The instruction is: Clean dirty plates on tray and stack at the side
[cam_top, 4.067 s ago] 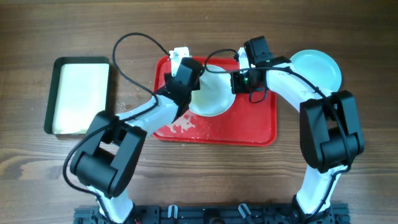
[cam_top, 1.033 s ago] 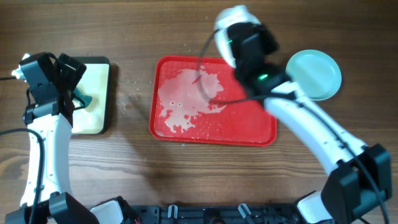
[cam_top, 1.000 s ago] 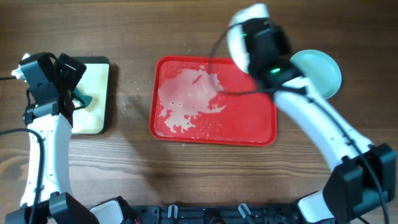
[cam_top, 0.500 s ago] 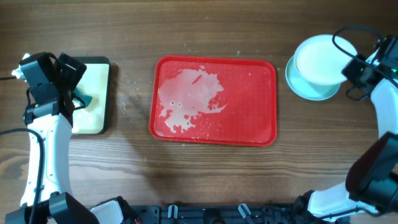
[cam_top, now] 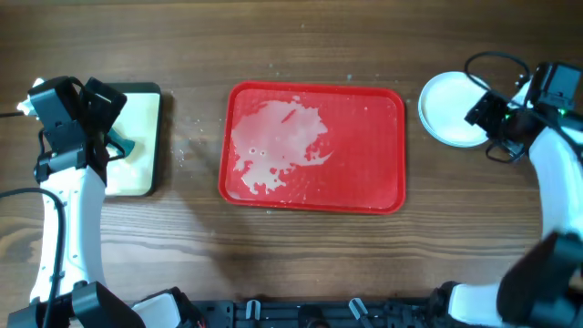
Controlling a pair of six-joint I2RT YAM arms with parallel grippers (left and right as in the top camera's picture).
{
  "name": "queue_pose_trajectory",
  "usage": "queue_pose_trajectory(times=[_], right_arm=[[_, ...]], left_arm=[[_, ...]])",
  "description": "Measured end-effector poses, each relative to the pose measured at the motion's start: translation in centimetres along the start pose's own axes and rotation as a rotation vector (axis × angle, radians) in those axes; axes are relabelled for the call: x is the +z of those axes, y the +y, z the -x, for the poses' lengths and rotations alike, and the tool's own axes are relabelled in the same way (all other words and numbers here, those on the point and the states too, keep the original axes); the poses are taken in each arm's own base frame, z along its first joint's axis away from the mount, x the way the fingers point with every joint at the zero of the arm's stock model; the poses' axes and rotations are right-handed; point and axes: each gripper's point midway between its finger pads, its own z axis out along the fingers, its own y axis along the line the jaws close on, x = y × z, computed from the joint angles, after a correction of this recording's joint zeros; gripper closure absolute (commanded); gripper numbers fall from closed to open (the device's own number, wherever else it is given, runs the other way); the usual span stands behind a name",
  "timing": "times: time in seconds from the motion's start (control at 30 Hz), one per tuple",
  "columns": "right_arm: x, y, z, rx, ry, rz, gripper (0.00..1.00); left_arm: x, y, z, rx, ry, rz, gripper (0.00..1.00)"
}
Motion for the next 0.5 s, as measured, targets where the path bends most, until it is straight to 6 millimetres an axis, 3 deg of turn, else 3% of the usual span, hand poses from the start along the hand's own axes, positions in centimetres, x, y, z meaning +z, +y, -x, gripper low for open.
queue_pose_trajectory(times=[0.03,0.07,0.13,0.2,0.3,0.5], right_arm=[[-2.8,2.3,-1.0,-0.049,-0.023,0.037,0.0],[-6.2,5.6,-2.4,-0.118,-0.067,0.099,0.0],[-8.4,7.3,-4.7,-0.164,-0.064,0.116,0.01],[-11.3,10.7,-7.8,-0.218,-0.056,0.222,0.0],[-12.1,12.0,-9.4,-0.132,-0.018,0.267,0.0],[-11.4,11.8,-10.0,-0.034,0.037,0.248,0.0]], left_arm=[[0.0,0.0,0.0,0.0,0.0,0.0,0.0],[0.0,0.0,0.0,0.0,0.001,0.001,0.0],[0.0,0.0,0.0,0.0,-0.001,0.0,0.0],[0.0,0.0,-0.1,0.0,0.002,0.002,0.0],[0.0,0.0,0.0,0.0,0.001,0.0,0.0],[0.0,0.0,0.0,0.0,0.001,0.0,0.0]])
